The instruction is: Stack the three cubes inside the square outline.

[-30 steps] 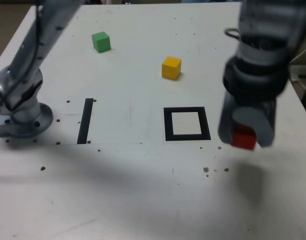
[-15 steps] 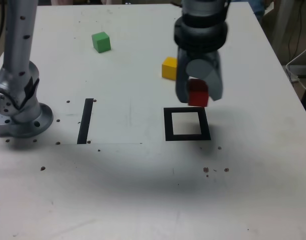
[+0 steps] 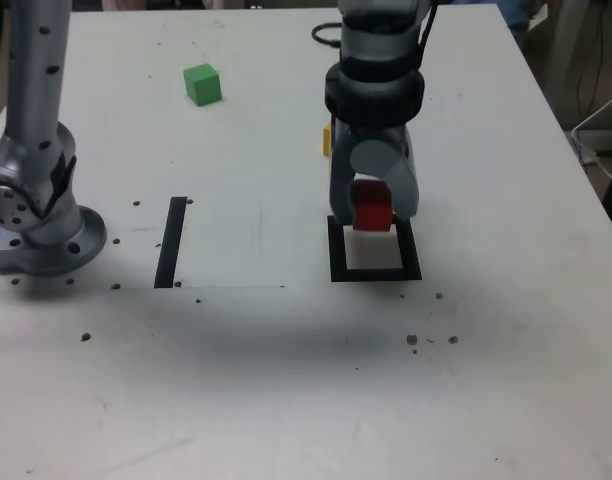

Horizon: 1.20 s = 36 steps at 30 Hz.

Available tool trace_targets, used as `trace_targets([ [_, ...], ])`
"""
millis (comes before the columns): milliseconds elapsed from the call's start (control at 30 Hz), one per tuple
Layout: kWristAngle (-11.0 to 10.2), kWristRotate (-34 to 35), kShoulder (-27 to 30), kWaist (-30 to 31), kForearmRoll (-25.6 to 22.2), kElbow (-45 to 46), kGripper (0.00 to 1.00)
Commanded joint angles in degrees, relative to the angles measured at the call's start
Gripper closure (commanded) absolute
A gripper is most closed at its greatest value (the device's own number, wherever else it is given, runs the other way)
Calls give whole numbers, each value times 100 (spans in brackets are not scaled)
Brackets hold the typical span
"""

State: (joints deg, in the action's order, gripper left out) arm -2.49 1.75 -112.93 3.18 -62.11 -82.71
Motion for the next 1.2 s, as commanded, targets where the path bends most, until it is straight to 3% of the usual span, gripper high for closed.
trace_targets([
  [0,20,-6,-59,1,39,42,83],
  [467,46,10,-243,7,371,234,78],
  [667,56,10,-253,7,381,298,55],
  [900,115,1,-229,7,472,415,4],
  [1167,70,-5,-49,7,460,421,0],
])
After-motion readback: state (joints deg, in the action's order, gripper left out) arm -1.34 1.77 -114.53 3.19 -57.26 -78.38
